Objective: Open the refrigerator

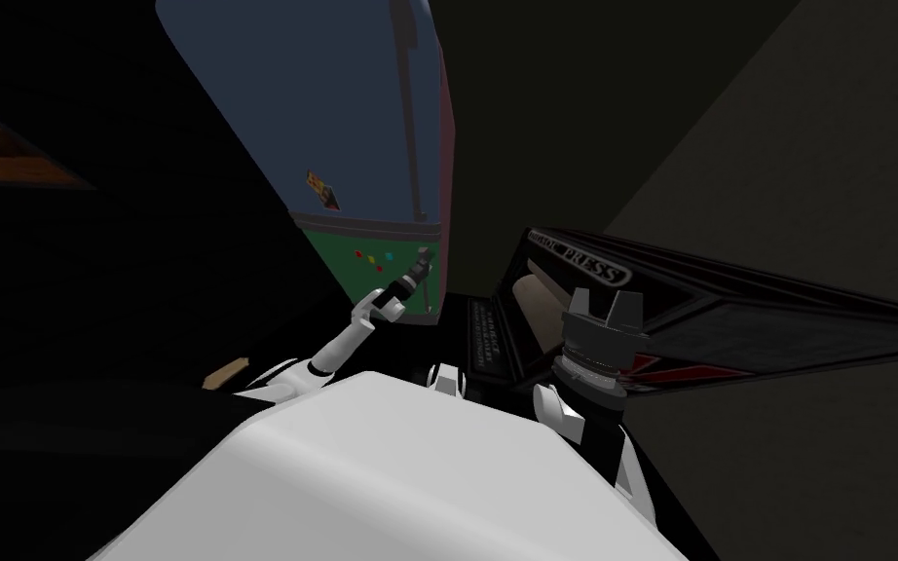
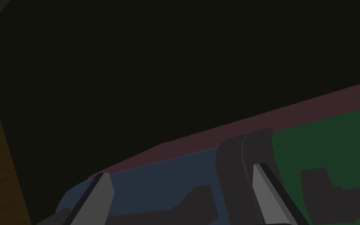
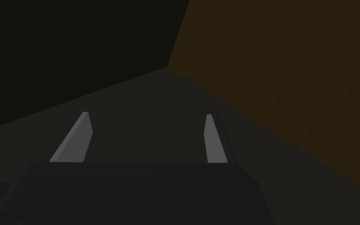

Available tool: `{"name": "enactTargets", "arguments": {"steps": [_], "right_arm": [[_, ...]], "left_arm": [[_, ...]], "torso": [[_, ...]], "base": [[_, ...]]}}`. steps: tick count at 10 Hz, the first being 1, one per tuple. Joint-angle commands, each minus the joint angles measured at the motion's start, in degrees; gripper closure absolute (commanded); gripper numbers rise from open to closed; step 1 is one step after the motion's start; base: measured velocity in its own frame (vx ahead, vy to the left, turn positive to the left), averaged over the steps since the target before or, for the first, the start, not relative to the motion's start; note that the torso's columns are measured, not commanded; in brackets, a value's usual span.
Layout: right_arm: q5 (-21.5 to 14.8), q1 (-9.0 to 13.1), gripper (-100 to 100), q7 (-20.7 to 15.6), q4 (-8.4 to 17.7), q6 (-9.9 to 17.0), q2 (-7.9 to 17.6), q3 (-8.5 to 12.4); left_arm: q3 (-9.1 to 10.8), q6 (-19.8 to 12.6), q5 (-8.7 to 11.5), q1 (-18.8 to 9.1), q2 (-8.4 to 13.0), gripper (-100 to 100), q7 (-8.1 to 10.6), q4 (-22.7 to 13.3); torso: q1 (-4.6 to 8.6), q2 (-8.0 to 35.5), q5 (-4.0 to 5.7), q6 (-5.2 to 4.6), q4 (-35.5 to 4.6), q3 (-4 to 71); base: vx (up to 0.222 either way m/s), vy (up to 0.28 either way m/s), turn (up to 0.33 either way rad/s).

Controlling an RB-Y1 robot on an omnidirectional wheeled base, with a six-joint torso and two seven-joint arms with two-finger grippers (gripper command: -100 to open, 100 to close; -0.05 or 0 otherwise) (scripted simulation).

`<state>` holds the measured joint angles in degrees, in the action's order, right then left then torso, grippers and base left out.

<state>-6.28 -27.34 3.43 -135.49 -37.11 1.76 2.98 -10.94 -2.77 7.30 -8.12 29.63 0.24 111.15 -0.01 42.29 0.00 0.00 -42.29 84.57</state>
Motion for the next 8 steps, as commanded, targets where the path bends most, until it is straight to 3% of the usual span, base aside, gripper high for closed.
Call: {"name": "enactTargets", "arguments": {"steps": [1, 4, 7, 8], "right_arm": [[0.0, 0.0, 0, 0.0, 0.0, 0.0, 0.0, 0.0], [0.0, 0.0, 0, 0.0, 0.0, 0.0, 0.0, 0.0], [0.0, 0.0, 0, 0.0, 0.0, 0.0, 0.0, 0.0], [0.0, 0.0, 0, 0.0, 0.0, 0.0, 0.0, 0.0]], "left_arm": [[-0.93, -4.05, 0.37, -3.84, 2.18, -100, 0.52, -2.21], [-1.98, -8.85, 1.07, -8.82, 5.72, -100, 1.37, -5.07], [-2.49, -11.72, 1.41, -11.38, 7.53, -100, 1.79, -6.57], [-3.0, -14.07, 1.75, -13.84, 9.35, -100, 2.21, -8.1]], "torso": [[0.01, 0.01, 0.0, 0.01, 0.0, -0.01], [0.01, 0.0, 0.0, 0.03, 0.0, -0.01], [0.02, -0.01, 0.01, -0.01, 0.0, 0.0], [0.01, 0.0, 0.0, 0.02, 0.01, -0.01]], "base": [[0.006, 0.002, -0.068], [0.008, 0.001, -0.057], [0.006, 0.002, -0.042], [0.005, 0.0, -0.068]]}}
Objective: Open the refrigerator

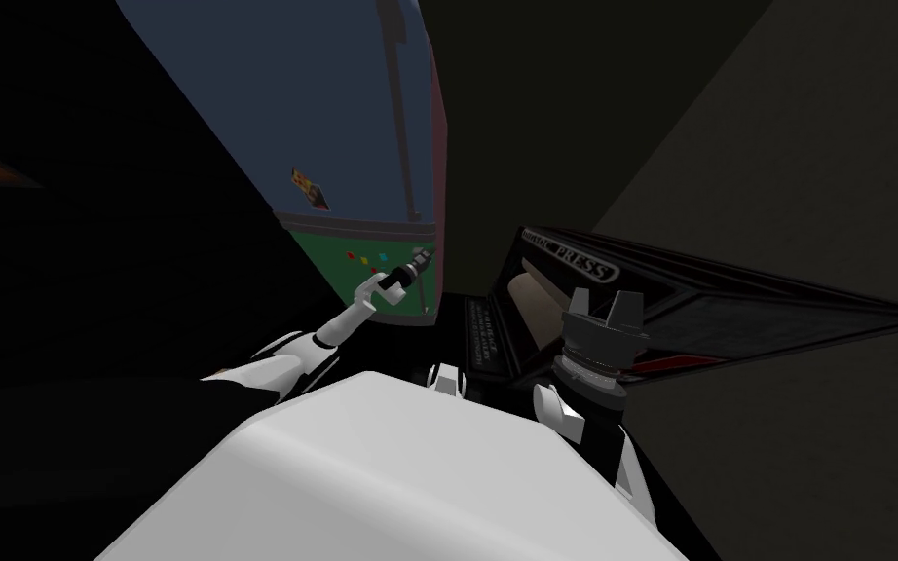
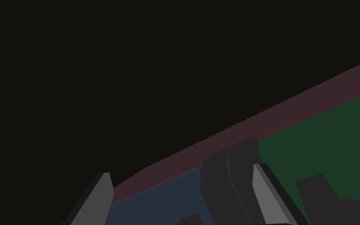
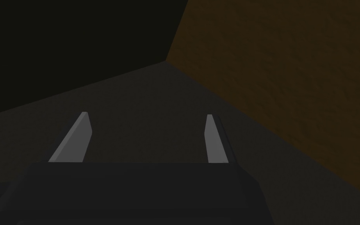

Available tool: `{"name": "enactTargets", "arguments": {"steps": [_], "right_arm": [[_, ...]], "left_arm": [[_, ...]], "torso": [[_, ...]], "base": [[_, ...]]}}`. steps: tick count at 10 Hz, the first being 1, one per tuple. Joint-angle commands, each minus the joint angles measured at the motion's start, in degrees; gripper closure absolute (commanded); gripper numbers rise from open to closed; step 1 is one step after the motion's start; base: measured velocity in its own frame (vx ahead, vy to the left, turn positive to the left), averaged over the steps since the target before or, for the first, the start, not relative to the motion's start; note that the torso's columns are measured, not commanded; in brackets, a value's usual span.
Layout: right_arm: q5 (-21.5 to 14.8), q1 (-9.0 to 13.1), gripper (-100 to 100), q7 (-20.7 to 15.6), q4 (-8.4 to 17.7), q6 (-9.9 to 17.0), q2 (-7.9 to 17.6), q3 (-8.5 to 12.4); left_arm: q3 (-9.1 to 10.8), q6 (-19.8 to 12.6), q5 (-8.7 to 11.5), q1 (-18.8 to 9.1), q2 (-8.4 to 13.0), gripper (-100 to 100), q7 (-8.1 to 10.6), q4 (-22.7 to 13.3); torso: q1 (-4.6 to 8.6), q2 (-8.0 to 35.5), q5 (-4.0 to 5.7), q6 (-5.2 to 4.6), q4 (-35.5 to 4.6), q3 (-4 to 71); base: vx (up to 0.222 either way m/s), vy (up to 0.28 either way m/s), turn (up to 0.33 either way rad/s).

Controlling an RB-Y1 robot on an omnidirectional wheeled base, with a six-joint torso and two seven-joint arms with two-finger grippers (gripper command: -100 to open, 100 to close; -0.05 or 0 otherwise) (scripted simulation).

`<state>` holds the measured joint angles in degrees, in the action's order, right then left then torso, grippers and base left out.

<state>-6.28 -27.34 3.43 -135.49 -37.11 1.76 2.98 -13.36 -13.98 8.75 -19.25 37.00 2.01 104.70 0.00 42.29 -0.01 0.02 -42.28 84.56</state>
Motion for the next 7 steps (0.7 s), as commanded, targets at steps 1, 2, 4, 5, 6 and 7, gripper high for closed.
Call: {"name": "enactTargets", "arguments": {"steps": [1, 2, 4, 5, 6, 7], "right_arm": [[0.0, 0.0, 0, 0.0, 0.0, 0.0, 0.0, 0.0], [0.0, 0.0, 0, 0.0, 0.0, 0.0, 0.0, 0.0], [0.0, 0.0, 0, 0.0, 0.0, 0.0, 0.0, 0.0], [0.0, 0.0, 0, 0.0, 0.0, 0.0, 0.0, 0.0], [0.0, 0.0, 0, 0.0, 0.0, 0.0, 0.0, 0.0], [0.0, 0.0, 0, 0.0, 0.0, 0.0, 0.0, 0.0]], "left_arm": [[-0.58, -2.99, 0.3, -2.7, 1.98, -100, 0.44, -1.65], [-1.08, -4.9, 0.63, -5.12, 3.79, -100, 0.85, -3.18], [-1.56, -7.69, 0.95, -7.49, 5.58, -100, 1.25, -4.7], [-1.56, -7.81, 0.95, -7.49, 5.58, -100, 1.25, -4.7], [-2.04, -10.09, 1.27, -9.79, 7.34, -100, 1.65, -6.19], [-2.49, -11.46, 1.57, -11.71, 9.07, -100, 2.03, -7.65]], "torso": [[0.01, -0.01, 0.01, -0.03, 0.0, 0.01], [0.0, 0.0, 0.0, 0.0, -0.01, 0.0], [0.0, 0.0, 0.0, 0.0, 0.0, 0.0], [0.0, -0.01, 0.01, -0.02, -0.01, 0.01], [0.0, -0.01, 0.0, -0.01, 0.0, 0.0], [0.01, -0.01, 0.01, -0.03, -0.01, 0.01]], "base": [[0.005, 0.002, -0.027], [0.005, 0.001, -0.06], [0.006, 0.002, -0.035], [0.006, 0.002, -0.035], [0.006, 0.002, -0.049], [0.009, 0.003, -0.083]]}}
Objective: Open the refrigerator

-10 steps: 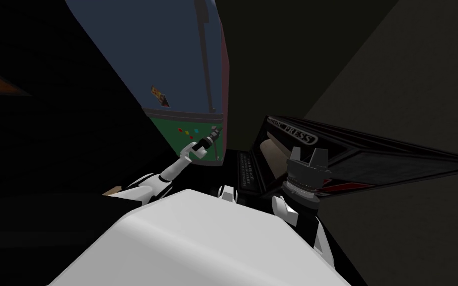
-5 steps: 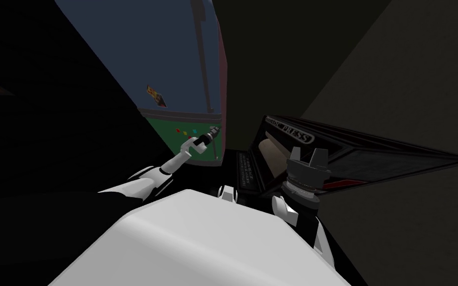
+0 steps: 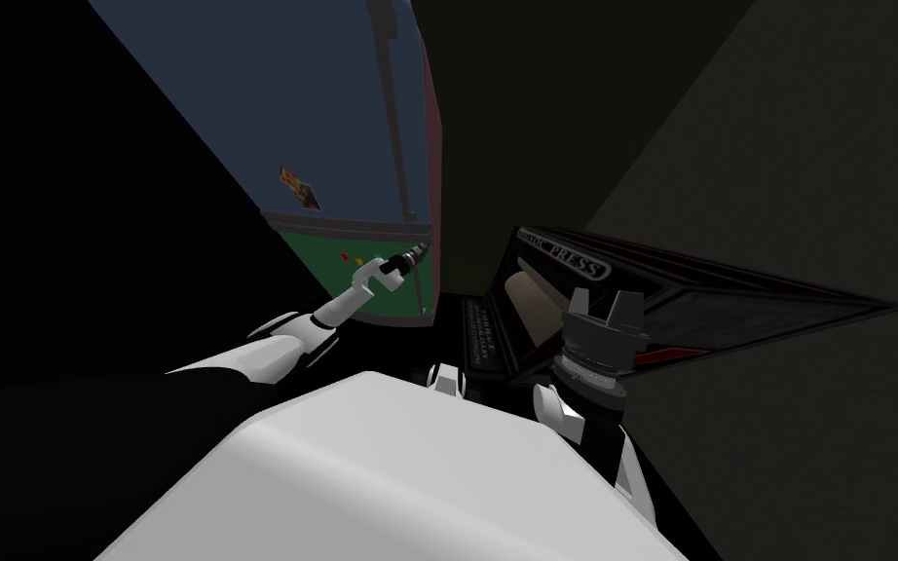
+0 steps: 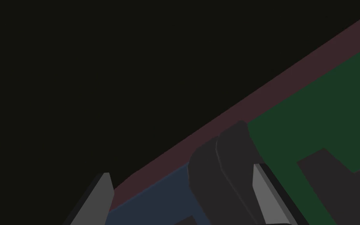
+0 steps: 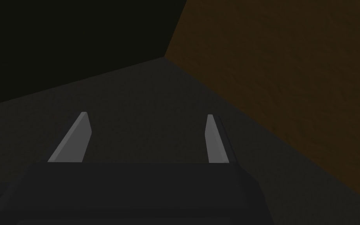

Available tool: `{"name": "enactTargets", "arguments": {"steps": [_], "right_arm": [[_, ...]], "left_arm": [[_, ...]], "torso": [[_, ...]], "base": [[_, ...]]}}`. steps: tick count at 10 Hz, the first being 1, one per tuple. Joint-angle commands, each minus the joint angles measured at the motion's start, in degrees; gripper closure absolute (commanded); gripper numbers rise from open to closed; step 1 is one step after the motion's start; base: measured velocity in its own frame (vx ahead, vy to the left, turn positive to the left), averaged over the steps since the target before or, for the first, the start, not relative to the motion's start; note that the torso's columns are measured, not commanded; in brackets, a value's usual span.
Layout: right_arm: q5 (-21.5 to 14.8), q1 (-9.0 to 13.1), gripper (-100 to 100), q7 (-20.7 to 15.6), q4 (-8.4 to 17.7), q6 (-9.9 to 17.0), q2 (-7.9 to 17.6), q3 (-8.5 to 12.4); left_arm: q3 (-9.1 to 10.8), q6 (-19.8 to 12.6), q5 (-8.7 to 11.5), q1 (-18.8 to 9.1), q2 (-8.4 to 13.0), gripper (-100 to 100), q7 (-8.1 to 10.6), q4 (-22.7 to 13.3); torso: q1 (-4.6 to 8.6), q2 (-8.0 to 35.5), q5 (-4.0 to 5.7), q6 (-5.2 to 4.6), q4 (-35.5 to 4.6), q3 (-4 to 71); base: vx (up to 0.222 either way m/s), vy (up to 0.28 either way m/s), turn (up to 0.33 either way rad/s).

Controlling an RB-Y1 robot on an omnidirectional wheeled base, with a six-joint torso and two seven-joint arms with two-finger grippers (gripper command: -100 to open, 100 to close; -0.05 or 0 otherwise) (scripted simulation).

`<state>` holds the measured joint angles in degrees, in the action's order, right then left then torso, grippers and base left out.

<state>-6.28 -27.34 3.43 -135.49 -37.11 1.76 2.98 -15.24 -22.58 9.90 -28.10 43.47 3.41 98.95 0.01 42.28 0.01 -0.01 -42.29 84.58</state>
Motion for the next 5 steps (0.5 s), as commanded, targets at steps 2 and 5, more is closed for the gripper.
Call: {"name": "enactTargets", "arguments": {"steps": [2, 5], "right_arm": [[0.0, 0.0, 0, 0.0, 0.0, 0.0, 0.0, 0.0], [0.0, 0.0, 0, 0.0, 0.0, 0.0, 0.0, 0.0]], "left_arm": [[-1.05, -5.96, 0.7, -5.24, 4.28, -100, 0.99, -3.3], [-1.87, -9.97, 1.25, -9.29, 7.52, -100, 1.67, -5.83]], "torso": [[-0.01, 0.01, -0.01, 0.03, 0.0, -0.02], [-0.01, 0.01, -0.01, 0.02, 0.0, -0.01]], "base": [[0.007, 0.001, -0.037], [0.006, 0.003, -0.051]]}}
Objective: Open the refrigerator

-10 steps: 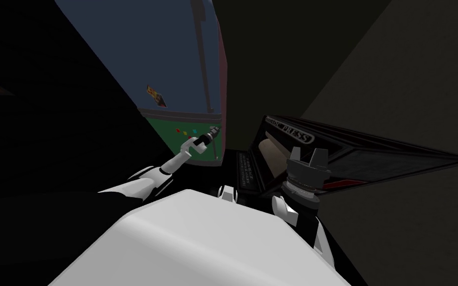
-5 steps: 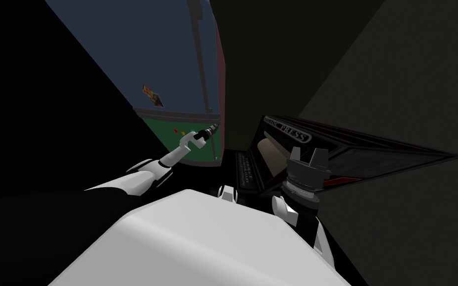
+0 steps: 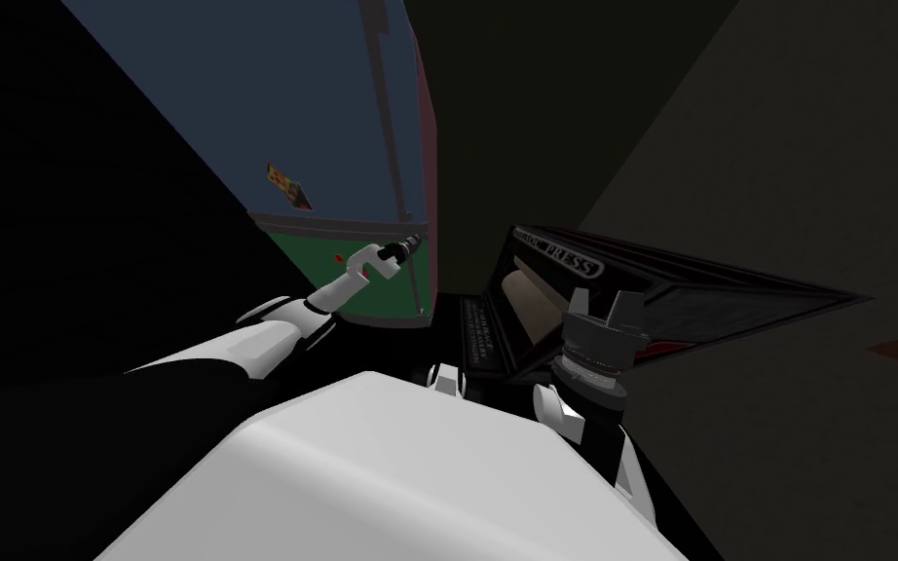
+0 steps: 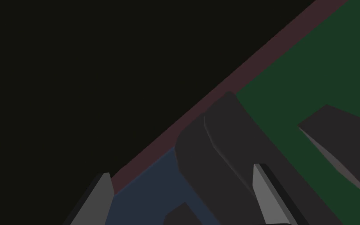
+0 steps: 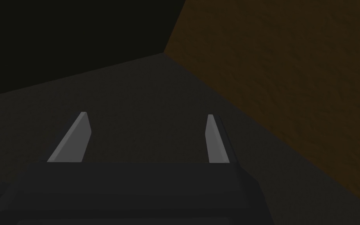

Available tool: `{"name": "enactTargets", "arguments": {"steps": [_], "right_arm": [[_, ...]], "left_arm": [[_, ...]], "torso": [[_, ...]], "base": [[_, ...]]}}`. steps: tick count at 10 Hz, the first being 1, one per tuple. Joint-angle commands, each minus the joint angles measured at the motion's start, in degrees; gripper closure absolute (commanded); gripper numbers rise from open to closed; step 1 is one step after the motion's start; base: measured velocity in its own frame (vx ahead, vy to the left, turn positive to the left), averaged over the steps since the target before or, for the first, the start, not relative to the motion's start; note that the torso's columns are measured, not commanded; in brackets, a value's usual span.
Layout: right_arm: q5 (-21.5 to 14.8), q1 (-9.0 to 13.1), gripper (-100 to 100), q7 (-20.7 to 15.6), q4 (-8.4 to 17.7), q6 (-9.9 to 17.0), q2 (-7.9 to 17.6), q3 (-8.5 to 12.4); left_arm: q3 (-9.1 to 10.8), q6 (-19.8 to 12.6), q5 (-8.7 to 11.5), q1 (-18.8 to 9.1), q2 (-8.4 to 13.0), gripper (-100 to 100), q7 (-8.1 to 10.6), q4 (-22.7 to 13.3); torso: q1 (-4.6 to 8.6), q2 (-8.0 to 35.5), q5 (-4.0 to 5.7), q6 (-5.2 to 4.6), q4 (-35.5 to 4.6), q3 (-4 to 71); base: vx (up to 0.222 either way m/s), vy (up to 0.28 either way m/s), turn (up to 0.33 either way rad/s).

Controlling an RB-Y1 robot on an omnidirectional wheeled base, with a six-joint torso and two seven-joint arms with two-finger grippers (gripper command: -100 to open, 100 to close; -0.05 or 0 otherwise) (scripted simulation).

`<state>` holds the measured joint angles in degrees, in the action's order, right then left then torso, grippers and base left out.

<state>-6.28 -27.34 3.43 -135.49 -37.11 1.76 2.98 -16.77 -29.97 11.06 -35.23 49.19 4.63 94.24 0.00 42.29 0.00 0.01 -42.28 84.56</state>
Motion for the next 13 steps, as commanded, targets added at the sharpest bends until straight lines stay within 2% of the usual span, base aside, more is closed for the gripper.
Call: {"name": "enactTargets", "arguments": {"steps": [1, 4, 8, 9, 10, 11, 12, 13], "right_arm": [[0.0, 0.0, 0, 0.0, 0.0, 0.0, 0.0, 0.0], [0.0, 0.0, 0, 0.0, 0.0, 0.0, 0.0, 0.0], [0.0, 0.0, 0, 0.0, 0.0, 0.0, 0.0, 0.0], [0.0, 0.0, 0, 0.0, 0.0, 0.0, 0.0, 0.0], [0.0, 0.0, 0, 0.0, 0.0, 0.0, 0.0, 0.0], [0.0, 0.0, 0, 0.0, 0.0, 0.0, 0.0, 0.0], [0.0, 0.0, 0, 0.0, 0.0, 0.0, -0.01, -0.01], [0.0, 0.0, 0, 0.0, 0.0, 0.0, -0.01, -0.01]], "left_arm": [[-0.72, -4.21, 0.33, -3.97, 3.34, -100, 0.76, -2.24], [-1.67, -9.0, 0.97, -8.52, 7.45, -100, 1.54, -4.95], [-2.53, -13.04, 1.54, -12.53, 11.46, -100, 2.22, -7.1], [-2.5, -12.1, 1.61, -12.15, 10.8, -100, 1.95, -7.24], [-3.3, -9.9, 4.46, -12.79, 11.82, -100, -0.11, -9.9], [-4.06, -8.34, 5.98, -13.3, 12.78, -100, -1.73, -11.28], [-4.06, -7.57, 7.46, -13.3, 12.78, -100, -2.18, -12.41], [-4.82, -5.44, 9.47, -13.81, 13.74, -100, -4.25, -14.31]], "torso": [[0.01, 0.01, 0.01, -0.01, -0.01, 0.0], [0.0, -0.02, 0.0, -0.01, 0.01, 0.01], [0.01, 0.0, 0.0, -0.01, 0.0, 0.0], [0.01, -0.01, 0.0, -0.01, 0.0, 0.01], [0.01, -0.01, 0.0, -0.01, 0.01, 0.0], [0.08, -0.04, 0.02, -0.01, 0.01, 0.02], [0.25, -0.04, 0.08, -0.03, 0.01, 0.03], [0.14, -0.02, 0.06, -0.03, 0.0, 0.01]], "base": [[0.007, 0.002, -0.064], [0.008, 0.003, -0.061], [0.004, 0.002, -0.036], [0.0, 0.0, 0.0], [0.012, -0.031, -0.005], [0.017, -0.092, -0.003], [0.011, -0.086, 0.003], [0.008, -0.08, -0.007]]}}
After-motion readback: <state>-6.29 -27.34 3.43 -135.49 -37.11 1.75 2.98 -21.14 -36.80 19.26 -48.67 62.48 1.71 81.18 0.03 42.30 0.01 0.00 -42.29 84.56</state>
